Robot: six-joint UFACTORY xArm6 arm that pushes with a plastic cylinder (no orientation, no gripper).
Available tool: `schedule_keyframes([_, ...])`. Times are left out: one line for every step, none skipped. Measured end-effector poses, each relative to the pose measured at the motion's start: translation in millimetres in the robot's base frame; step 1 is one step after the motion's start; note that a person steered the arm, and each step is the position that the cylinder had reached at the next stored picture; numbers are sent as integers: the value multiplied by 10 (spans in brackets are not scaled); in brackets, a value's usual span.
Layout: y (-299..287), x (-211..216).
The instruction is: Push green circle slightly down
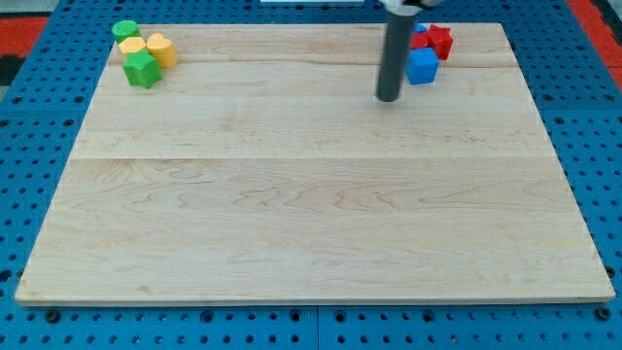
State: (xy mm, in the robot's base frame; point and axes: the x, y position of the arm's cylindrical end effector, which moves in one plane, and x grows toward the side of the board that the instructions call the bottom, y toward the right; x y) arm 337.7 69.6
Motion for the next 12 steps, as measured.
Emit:
schedule_keyframes([-792, -166])
schedule_keyframes([-1045, -608])
schedule_keyframes([-1233, -1214])
schedule_keyframes([-1421, -1455])
schedule_keyframes([-1470, -1461])
schedule_keyframes([-1470, -1461])
schedule_keyframes([-2381, -1464])
schedule_keyframes([-3075, -1460])
schedule_keyframes([-3219, -1467])
schedule_keyframes([-3442, -1464])
schedule_keyframes([-3561, -1467])
schedule_keyframes([-3670, -1454])
